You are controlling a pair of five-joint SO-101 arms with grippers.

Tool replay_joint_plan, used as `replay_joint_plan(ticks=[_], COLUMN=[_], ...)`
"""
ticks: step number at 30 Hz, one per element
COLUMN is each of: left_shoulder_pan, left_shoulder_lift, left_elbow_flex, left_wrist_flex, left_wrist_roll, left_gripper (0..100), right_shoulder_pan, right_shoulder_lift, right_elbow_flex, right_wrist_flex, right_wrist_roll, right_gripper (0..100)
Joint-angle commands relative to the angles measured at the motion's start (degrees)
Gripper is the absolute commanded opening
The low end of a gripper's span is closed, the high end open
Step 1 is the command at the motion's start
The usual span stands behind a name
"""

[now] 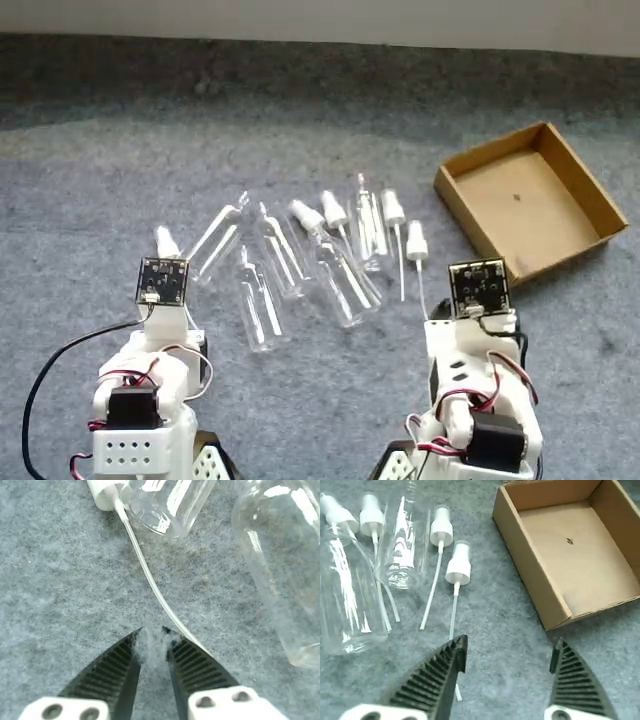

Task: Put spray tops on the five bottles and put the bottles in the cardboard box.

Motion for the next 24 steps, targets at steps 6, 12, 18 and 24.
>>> replay_joint_plan(ticks=[6, 12, 18, 24], left_shoulder_pan=[0.9, 0.9, 0.9, 0.9], left_shoulder_lift=[-0.5, -0.5, -0.5, -0.5], left_elbow_flex=[1.2, 1.2, 1.2, 1.2], left_wrist_flex=[0.3, 0.3, 0.3, 0.3], left_wrist_roll=[-0.4, -0.4, -0.4, -0.4], left_gripper=[1, 1, 1, 1], right_shoulder_pan=[6.4, 6.4, 6.4, 6.4], right_shoulder_lift=[-0.3, -0.3, -0.3, -0.4], right_elbow_flex=[-8.8, -8.9, -8.8, -9.1], right_wrist_flex=[0.7, 0.7, 0.6, -0.9], right_wrist_roll=[3.7, 3.3, 2.3, -7.2], right_gripper=[24.6, 24.6, 21.1, 1.7])
